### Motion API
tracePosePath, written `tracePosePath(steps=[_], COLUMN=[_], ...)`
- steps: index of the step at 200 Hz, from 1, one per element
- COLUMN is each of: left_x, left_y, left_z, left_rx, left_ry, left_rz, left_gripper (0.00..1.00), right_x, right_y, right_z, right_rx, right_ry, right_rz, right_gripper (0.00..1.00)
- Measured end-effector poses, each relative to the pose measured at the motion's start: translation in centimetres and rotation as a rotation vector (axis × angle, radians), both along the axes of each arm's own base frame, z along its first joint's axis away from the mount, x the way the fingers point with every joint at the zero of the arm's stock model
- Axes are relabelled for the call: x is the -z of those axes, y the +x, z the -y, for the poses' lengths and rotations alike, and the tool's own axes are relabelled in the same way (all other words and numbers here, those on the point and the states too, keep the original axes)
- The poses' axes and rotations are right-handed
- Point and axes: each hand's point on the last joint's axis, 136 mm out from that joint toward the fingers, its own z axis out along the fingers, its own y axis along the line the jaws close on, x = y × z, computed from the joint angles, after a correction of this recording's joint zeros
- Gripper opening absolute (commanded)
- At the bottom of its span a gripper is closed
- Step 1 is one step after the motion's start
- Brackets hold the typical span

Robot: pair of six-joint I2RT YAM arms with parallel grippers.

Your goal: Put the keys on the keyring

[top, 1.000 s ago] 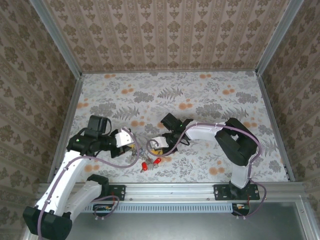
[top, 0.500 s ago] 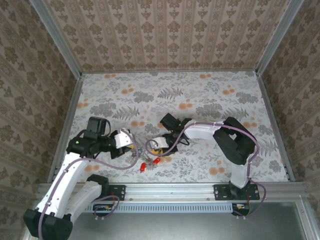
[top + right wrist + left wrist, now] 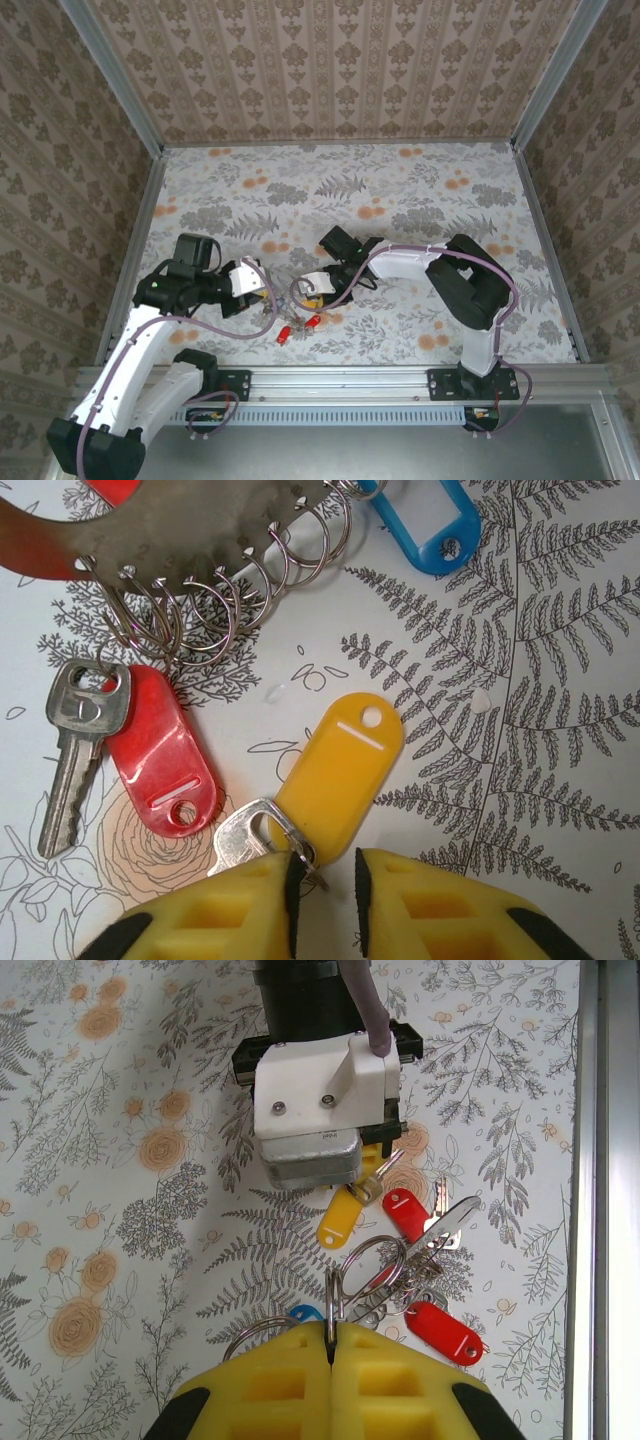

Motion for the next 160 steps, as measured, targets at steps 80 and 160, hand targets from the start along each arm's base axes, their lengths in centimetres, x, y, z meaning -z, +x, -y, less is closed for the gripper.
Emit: tracePosePath(steps=[80,160], left_x=[-0.1,-0.6], left_y=[-0.1,-0.3], left_z=[0.1,0.4], left_rx=[0.005,0.002], left_ry=[-0.007,-0.040], left_rz=[-0.003,-0.011], left_gripper=[0.00,0.00], right_x=[0.7,-0.8], right_y=[-0.9,-1.2], right_z=[0.6,0.5], right_rx=[-0.026,0.060], right_ry=[-0.047,0.009], right_rz=[-0.029,-0.048], right_gripper=[0.07,0.00])
